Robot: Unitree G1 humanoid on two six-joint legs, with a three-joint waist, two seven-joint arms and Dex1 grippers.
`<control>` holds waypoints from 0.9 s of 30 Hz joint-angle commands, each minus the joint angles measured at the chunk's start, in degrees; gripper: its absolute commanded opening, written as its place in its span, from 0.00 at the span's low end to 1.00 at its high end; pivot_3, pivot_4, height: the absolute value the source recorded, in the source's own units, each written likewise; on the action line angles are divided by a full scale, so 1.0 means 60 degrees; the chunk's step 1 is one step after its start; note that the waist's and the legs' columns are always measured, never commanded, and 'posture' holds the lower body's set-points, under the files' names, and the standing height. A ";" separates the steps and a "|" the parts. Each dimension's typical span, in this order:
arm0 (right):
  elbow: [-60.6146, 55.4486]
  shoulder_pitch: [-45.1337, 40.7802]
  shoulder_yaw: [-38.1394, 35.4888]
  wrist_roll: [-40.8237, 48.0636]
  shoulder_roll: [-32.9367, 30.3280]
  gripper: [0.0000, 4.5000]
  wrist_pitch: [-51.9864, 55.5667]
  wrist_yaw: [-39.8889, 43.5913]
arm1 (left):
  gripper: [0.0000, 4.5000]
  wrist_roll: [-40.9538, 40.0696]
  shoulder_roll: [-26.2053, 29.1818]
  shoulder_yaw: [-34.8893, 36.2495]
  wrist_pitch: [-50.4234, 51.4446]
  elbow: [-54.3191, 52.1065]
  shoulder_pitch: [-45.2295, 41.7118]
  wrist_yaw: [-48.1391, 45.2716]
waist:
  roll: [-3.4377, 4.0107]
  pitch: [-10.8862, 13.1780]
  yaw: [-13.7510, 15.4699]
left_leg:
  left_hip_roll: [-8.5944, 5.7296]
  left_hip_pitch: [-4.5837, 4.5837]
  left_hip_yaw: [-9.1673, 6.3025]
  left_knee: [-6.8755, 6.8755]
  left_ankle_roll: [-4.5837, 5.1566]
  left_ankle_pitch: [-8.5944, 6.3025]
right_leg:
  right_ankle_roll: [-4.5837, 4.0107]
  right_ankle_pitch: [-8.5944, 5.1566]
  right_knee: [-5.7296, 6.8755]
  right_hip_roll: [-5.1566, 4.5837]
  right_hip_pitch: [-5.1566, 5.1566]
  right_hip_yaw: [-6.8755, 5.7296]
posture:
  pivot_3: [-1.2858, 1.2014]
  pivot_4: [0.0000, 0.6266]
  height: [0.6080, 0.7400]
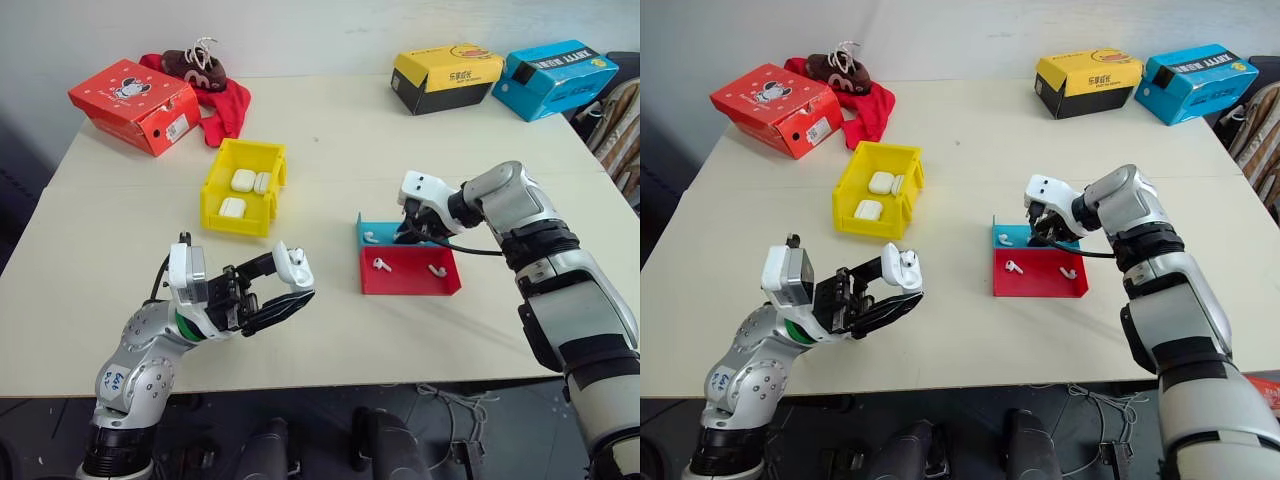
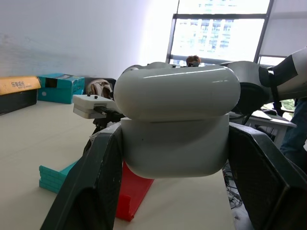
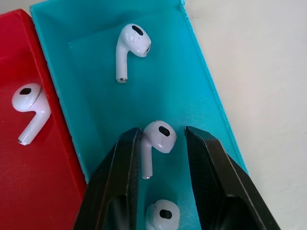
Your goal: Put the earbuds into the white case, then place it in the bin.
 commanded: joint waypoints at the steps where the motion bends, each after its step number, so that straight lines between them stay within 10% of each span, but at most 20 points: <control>1: -0.0073 -0.0109 -0.0090 -0.0112 -0.0034 0.32 -0.0010 0.0102 | 0.63 -0.0163 0.0103 0.0125 -0.0105 -0.0392 0.0043 -0.0034 | 0.0000 0.0000 0.0007 | 0.0000 0.0000 0.0000 0.0000 0.0000 0.0000 | 0.0000 0.0000 0.0000 0.0000 0.0000 0.0001 | 0.52 0.24 1.00; 27: 0.0106 0.0066 -0.0127 -0.0447 -0.0014 0.32 0.0055 0.0020 | 0.63 -0.0159 0.0219 0.0202 -0.0106 -0.0121 -0.0173 -0.0187 | 0.0000 0.0000 0.0009 | -0.0002 0.0023 0.0000 0.0000 -0.0001 0.0001 | 0.0000 0.0000 0.0010 -0.0007 0.0014 0.0004 | 0.52 0.24 1.00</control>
